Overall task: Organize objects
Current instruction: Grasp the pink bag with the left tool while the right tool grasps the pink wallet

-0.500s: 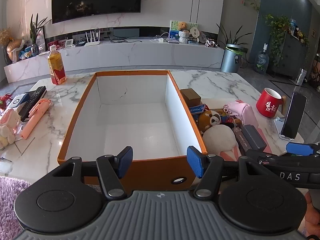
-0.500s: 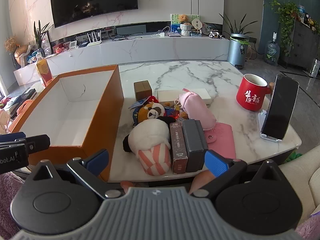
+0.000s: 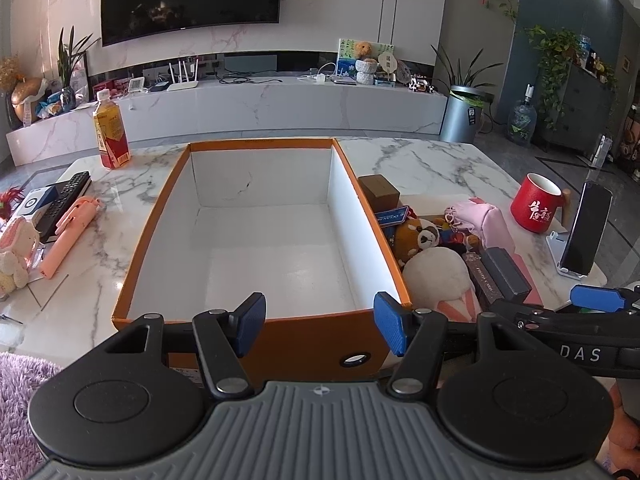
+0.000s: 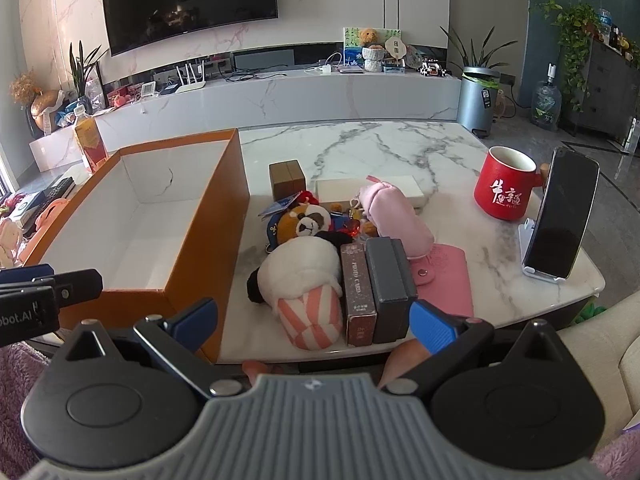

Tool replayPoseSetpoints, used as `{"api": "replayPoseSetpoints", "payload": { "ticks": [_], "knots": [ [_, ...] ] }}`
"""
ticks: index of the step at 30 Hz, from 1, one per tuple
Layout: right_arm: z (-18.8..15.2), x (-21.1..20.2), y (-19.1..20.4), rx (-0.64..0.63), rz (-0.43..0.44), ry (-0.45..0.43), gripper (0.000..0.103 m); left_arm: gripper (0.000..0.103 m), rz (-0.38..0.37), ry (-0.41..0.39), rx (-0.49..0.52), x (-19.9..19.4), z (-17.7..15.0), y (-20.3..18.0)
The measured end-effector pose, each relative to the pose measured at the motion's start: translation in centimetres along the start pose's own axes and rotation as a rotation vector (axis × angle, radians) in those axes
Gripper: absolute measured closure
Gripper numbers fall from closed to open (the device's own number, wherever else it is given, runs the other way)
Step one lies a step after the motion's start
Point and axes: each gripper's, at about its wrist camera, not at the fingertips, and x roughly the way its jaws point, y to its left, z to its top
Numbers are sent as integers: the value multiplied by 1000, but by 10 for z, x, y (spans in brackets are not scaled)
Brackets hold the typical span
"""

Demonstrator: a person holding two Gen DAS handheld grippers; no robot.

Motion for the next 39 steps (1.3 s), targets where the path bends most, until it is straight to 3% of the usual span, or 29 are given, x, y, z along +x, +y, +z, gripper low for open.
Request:
{"api": "replayPoseSetpoints", "payload": {
  "ticks": [3, 17, 19, 22, 27, 30, 32, 39],
  "knots": [
    [-1, 1, -5, 13, 5, 4, 3, 38, -20, 5, 2, 2, 1, -4],
    [5, 17, -55, 57, -6, 60, 56, 68, -229, 33, 121, 19, 25, -57],
    [7, 20, -65, 50, -11, 73, 59, 71, -260, 46, 132, 26, 28, -67],
    [13, 26, -81, 55, -15, 93, 68, 71, -295, 69, 133, 39, 34, -78],
    [29, 43, -104, 78, -17, 122, 68, 71, -324, 111, 105, 64, 50, -93],
    [43, 58, -115, 75, -29, 130, 74, 70, -344, 123, 78, 77, 62, -100],
    [55, 70, -122, 77, -21, 132, 79, 65, -341, 127, 69, 87, 72, -107],
    [86, 113, -136, 75, -4, 129, 79, 46, -353, 199, -8, 137, 107, -123]
  ]
}}
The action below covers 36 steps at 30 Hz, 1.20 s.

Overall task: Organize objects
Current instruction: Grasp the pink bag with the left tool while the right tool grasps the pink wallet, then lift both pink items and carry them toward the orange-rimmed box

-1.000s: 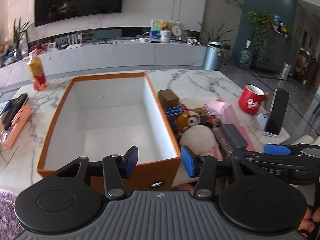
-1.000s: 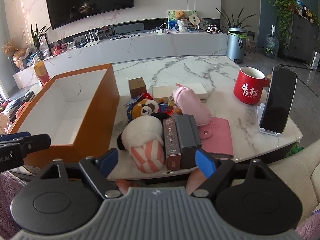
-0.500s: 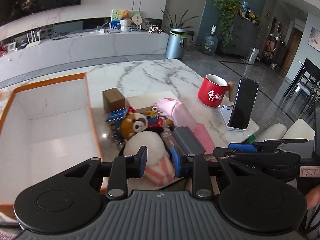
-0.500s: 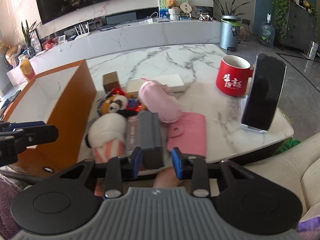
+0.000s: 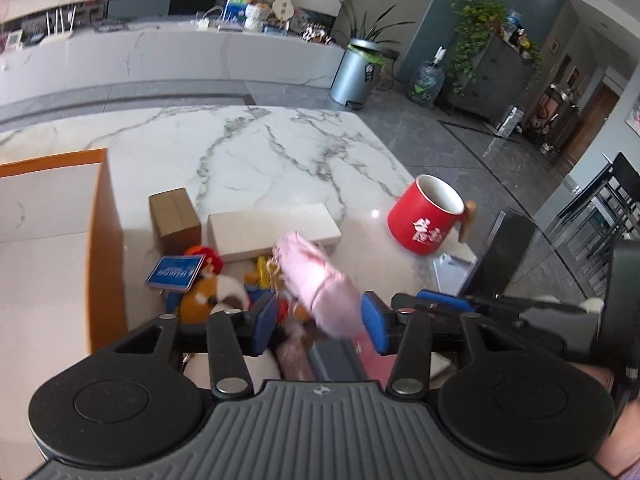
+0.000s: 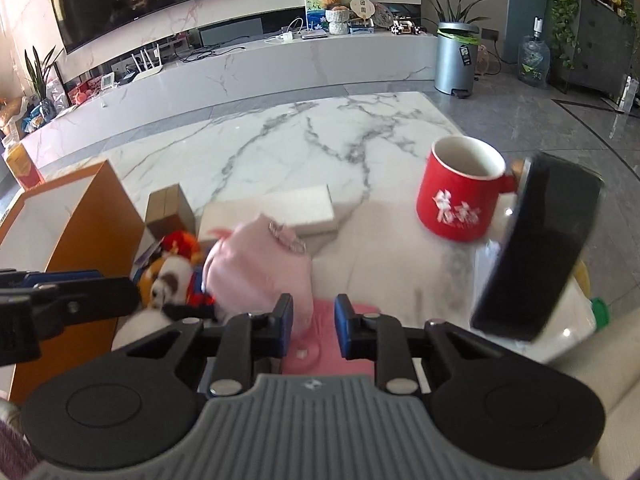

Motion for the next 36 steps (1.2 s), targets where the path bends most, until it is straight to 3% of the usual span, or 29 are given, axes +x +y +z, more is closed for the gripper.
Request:
{"api": "replayPoseSetpoints", "payload": {
  "ticks": [5, 8, 15, 18, 20, 24, 27, 29, 30, 36],
  "knots": [
    [8, 26, -14, 19, 25, 30, 78, 40, -6, 89, -70, 43, 29, 6],
    [7, 38, -23, 47, 38, 40, 78, 40, 32, 131, -68, 65, 40, 6],
    [1, 61, -31, 85, 91, 78, 77, 40, 51, 251, -76, 106, 46, 6],
    [0, 67, -32, 91, 100, 84, 77, 42, 46, 290, -95, 115, 43, 10],
    [-1, 70, -34, 97, 103, 87, 77, 48, 40, 298, -94, 119, 42, 10],
    [-3, 73, -38, 116, 106, 101, 73, 62, 53, 281, -69, 118, 42, 7],
    [-3, 70, -40, 126, 92, 105, 62, 67, 47, 233, -36, 110, 41, 2],
    [-4, 67, -44, 140, 76, 110, 46, 69, 46, 185, 12, 97, 41, -6],
    [-5, 66, -46, 151, 69, 116, 43, 69, 47, 157, 39, 90, 41, -10],
    [-18, 63, -59, 241, 80, 166, 37, 70, 118, 20, 169, 47, 41, -30]
  ]
}}
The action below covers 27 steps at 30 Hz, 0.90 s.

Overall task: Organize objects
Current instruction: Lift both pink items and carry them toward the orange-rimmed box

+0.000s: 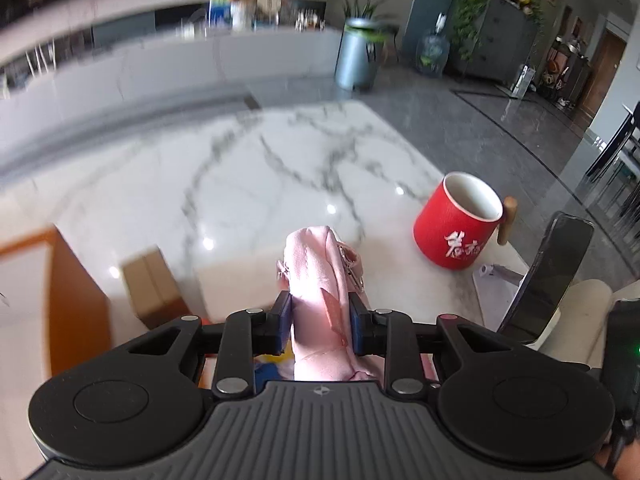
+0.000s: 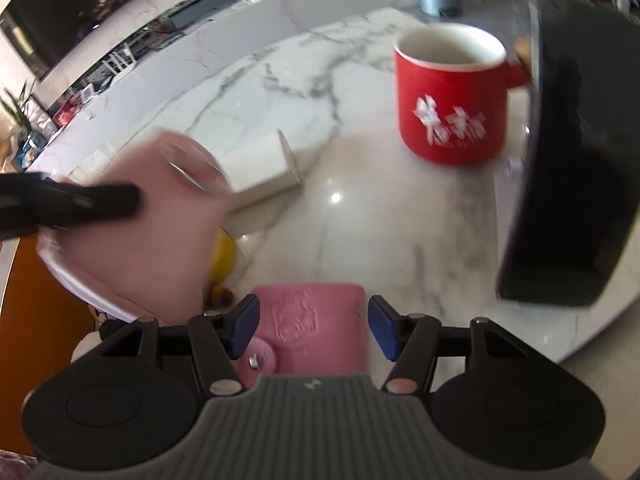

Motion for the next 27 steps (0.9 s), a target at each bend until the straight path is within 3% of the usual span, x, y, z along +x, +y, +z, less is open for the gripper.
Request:
{"api": "replayPoseSetpoints", "payload": {
  "ticks": [2, 8, 13, 18, 19, 24, 27],
  "knots": [
    [-5, -3, -3, 16, -14, 5, 30, 70, 31, -22, 26, -12, -2, -3],
    [-16, 4, -9, 80, 23, 61, 29, 70, 113, -52, 37, -35, -18, 3],
    [-19, 8, 4, 12, 0, 35, 27, 70, 158, -52, 20, -44, -31, 11],
    [-19, 7, 4, 26, -2, 18, 51, 70, 178, -35, 4, -45, -45, 16],
    [-19, 6, 2, 35, 1, 18, 62, 70, 179, -31, 0, -44, -47, 17],
    [-18, -9, 0, 56, 26, -21, 75, 70, 187, -47, 3, -44, -55, 12],
    [-14, -22, -1, 83, 99, -46, 84, 71, 175, -40, -10, -43, -58, 13]
  ]
}}
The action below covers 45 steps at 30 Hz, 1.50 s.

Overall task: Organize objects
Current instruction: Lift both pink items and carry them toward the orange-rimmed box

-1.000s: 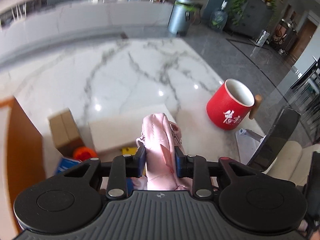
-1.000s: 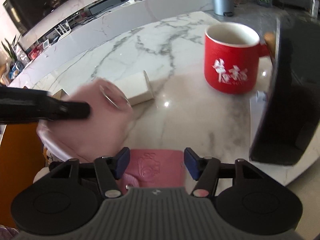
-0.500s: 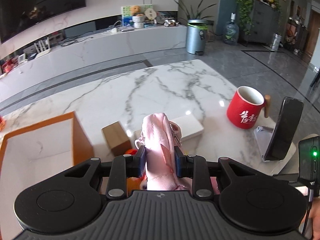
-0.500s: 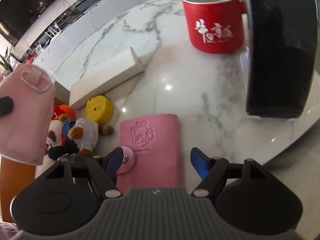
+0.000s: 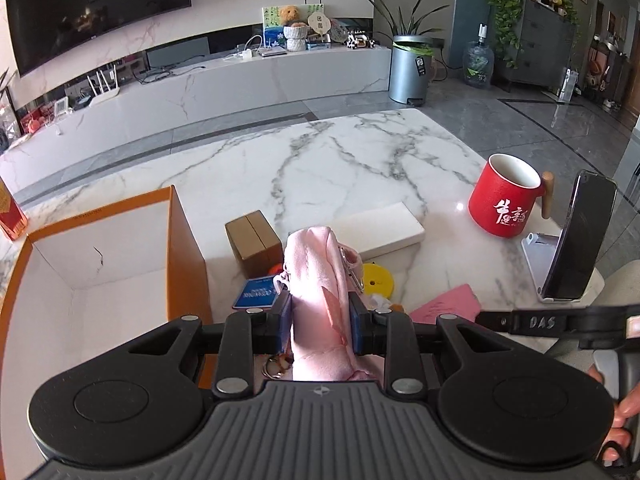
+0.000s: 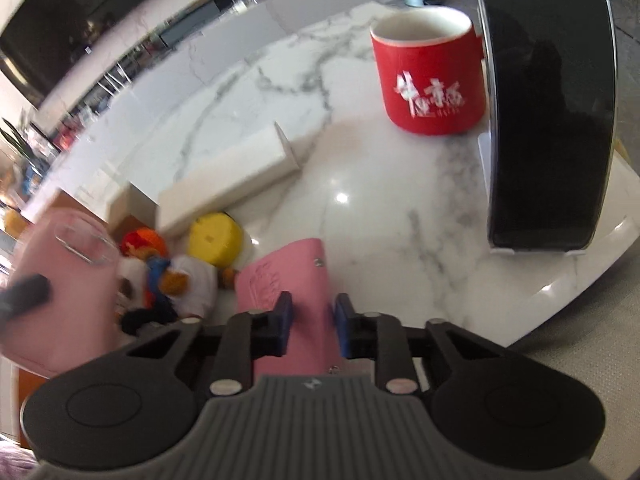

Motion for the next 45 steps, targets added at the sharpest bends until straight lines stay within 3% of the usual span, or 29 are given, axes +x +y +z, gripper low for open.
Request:
{"api": "replayPoseSetpoints", "payload": {
  "ticks": [5, 9, 14, 18, 21, 27, 35, 38, 45],
  "knots": [
    [1, -7, 7, 21, 122, -6, 85, 71, -10, 10, -18, 1, -7, 1],
    [2, -8, 13, 19, 196, 3, 78, 71, -12, 11, -33, 1, -8, 4],
    [1, -8, 37, -105, 170, -12, 66, 71, -14, 11, -42, 2, -8, 5],
    [0, -5, 48, -167, 174, -16, 66, 71, -17, 12, -40, 3, -9, 4],
    [0, -2, 46, -161, 208, 22, 73, 71, -19, 16, -42, 4, -9, 5],
    [-5, 10, 49, -182, 144, 59, 74, 71, -24, 14, -46, 4, -9, 6],
    [-10, 10, 58, -296, 39, 25, 83, 71, -33, 3, -52, 4, -9, 8],
    [-12, 7, 55, -285, 38, 11, 85, 71, -42, -10, -60, -2, -9, 10],
    [-8, -42, 68, -331, -22, -140, 85, 71, -86, -100, -73, -45, -1, 26]
  ]
}}
